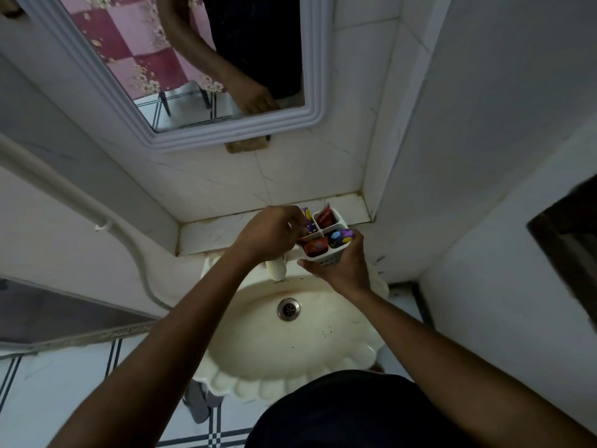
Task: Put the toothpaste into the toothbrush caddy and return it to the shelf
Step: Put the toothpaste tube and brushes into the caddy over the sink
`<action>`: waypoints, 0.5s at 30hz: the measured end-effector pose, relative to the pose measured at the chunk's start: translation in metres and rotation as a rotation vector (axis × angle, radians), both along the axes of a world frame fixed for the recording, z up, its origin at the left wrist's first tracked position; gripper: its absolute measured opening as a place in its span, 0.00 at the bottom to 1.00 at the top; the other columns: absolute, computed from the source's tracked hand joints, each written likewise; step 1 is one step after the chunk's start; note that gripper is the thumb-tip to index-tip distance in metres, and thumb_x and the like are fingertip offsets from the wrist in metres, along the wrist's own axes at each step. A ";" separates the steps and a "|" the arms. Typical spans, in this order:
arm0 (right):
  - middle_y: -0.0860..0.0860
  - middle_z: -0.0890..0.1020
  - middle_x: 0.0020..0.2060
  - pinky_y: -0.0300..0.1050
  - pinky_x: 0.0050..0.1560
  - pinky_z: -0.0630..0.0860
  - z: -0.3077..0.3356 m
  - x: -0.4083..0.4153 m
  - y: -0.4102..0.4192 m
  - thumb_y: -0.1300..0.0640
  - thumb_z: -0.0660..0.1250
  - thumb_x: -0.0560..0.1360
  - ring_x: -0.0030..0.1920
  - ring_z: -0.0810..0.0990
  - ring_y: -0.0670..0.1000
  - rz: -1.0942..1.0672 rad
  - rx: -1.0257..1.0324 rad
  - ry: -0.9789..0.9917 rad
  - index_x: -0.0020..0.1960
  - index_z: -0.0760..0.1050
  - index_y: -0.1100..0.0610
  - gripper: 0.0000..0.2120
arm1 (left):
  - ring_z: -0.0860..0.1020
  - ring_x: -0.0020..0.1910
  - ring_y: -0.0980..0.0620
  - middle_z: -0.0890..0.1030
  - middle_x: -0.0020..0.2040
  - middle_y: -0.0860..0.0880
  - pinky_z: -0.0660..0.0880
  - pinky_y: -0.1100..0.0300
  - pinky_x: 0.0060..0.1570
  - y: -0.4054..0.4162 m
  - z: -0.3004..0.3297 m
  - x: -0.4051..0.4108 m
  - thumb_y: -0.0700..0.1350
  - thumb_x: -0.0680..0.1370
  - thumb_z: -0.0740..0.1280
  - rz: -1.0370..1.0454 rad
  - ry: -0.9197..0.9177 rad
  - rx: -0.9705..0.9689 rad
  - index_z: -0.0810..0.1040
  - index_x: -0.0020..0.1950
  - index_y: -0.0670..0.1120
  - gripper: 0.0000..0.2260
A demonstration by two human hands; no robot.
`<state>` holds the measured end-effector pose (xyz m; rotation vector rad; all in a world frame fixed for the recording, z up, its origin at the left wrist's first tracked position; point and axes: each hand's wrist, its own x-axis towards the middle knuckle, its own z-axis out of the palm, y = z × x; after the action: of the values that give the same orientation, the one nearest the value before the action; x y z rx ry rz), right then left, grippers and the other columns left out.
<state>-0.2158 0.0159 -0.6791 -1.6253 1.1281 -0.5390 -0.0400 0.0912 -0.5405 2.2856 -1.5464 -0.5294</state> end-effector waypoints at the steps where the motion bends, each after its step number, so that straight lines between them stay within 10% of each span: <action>1: 0.49 0.78 0.72 0.42 0.63 0.85 0.000 0.002 -0.002 0.43 0.93 0.59 0.70 0.82 0.51 0.008 0.011 -0.011 0.77 0.60 0.53 0.60 | 0.85 0.53 0.49 0.88 0.55 0.50 0.82 0.50 0.55 0.002 -0.001 0.001 0.46 0.83 0.70 0.001 0.010 -0.015 0.86 0.60 0.48 0.08; 5: 0.47 0.81 0.70 0.23 0.51 0.77 0.003 0.015 -0.011 0.48 0.93 0.61 0.67 0.83 0.50 -0.007 0.018 -0.036 0.78 0.64 0.53 0.56 | 0.85 0.57 0.51 0.88 0.56 0.52 0.81 0.47 0.61 0.010 -0.004 0.008 0.49 0.83 0.72 0.042 0.045 -0.109 0.86 0.59 0.47 0.09; 15: 0.42 0.81 0.67 0.18 0.51 0.73 0.025 0.015 -0.022 0.43 0.93 0.59 0.62 0.81 0.42 -0.208 -0.096 -0.143 0.79 0.70 0.49 0.55 | 0.81 0.69 0.48 0.84 0.68 0.51 0.77 0.43 0.69 0.024 -0.010 0.021 0.57 0.84 0.69 0.103 -0.019 -0.198 0.81 0.71 0.50 0.19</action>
<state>-0.2003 -0.0058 -0.6538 -1.5330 1.1857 -0.8429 -0.0190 0.1157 -0.5501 2.2093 -1.4117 -0.3133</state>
